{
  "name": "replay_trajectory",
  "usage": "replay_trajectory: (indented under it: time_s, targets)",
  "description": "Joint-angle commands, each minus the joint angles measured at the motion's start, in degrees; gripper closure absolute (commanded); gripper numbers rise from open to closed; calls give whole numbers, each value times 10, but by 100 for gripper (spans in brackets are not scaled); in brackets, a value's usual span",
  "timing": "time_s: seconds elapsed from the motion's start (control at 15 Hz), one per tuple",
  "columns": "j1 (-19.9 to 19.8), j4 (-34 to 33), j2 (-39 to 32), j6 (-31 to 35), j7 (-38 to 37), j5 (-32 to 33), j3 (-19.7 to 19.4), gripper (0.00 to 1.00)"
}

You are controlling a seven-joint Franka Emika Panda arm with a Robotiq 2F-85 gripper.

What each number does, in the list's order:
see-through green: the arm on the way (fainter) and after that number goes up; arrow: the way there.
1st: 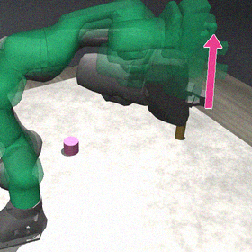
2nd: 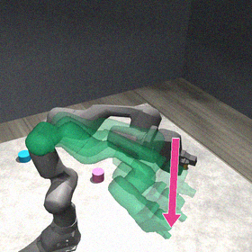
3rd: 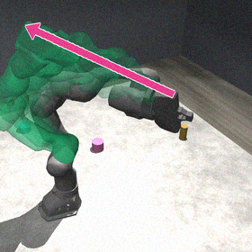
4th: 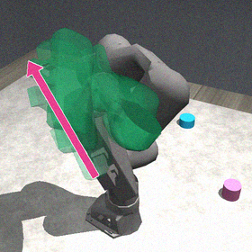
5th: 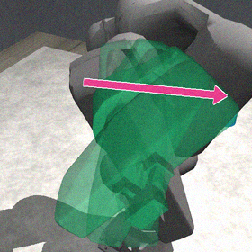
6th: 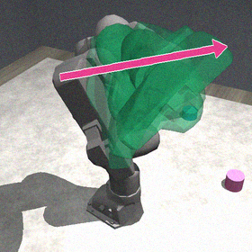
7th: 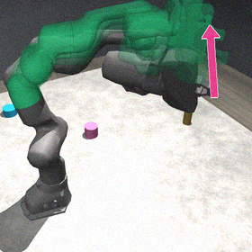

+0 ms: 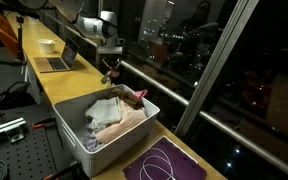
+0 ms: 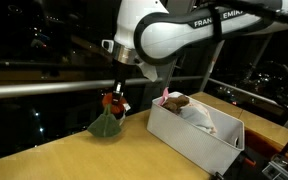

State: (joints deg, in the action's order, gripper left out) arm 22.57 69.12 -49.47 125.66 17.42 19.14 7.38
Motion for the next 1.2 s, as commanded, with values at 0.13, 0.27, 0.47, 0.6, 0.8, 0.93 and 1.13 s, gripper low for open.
replay_trajectory:
  time_s: [0.13,0.27,0.47,0.6,0.8,0.93,1.13]
  targets:
    - [-6,196,149,34,-97,28,-31,97]
    - [-12,250,192,43,-131,38,-37,97]
    - [-26,336,263,58,-169,54,-44,97]
    - [-37,395,314,66,-188,68,-46,97]
    - [-61,487,397,70,-210,88,-43,97]
    - [-81,550,456,72,-219,95,-40,97]
    - [-112,643,551,68,-216,96,-37,97]
